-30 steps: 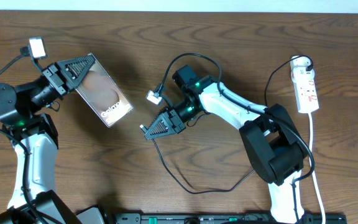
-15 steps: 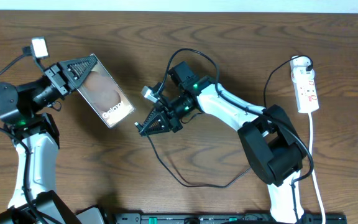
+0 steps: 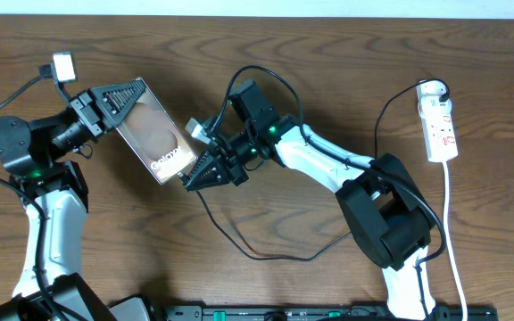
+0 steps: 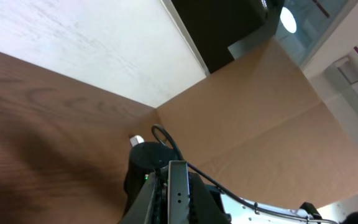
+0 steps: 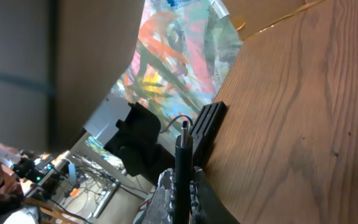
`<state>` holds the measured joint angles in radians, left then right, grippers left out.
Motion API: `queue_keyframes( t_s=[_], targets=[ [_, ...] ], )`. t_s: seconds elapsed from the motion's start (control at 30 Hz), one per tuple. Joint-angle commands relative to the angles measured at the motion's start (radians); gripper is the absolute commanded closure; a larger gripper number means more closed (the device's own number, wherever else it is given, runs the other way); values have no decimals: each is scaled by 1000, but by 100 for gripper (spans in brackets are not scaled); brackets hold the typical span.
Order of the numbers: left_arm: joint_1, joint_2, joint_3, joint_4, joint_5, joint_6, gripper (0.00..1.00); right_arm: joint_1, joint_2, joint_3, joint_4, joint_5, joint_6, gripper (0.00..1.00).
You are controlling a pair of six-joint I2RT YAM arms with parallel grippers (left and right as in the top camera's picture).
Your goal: Plug charger to phone and switch on socket
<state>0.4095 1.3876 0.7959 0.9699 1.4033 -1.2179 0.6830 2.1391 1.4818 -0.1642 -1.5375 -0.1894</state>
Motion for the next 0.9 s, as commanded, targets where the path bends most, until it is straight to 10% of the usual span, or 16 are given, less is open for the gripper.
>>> queue_keyframes(
  t_s=[0.0,0.87],
  targets=[
    [0,10,13,4,-55,14,93,6,-5,3,31,-24,85,97],
    [106,77,13,-62,-29,8,93,5,-7,3,176,-25,307,96]
  ],
)
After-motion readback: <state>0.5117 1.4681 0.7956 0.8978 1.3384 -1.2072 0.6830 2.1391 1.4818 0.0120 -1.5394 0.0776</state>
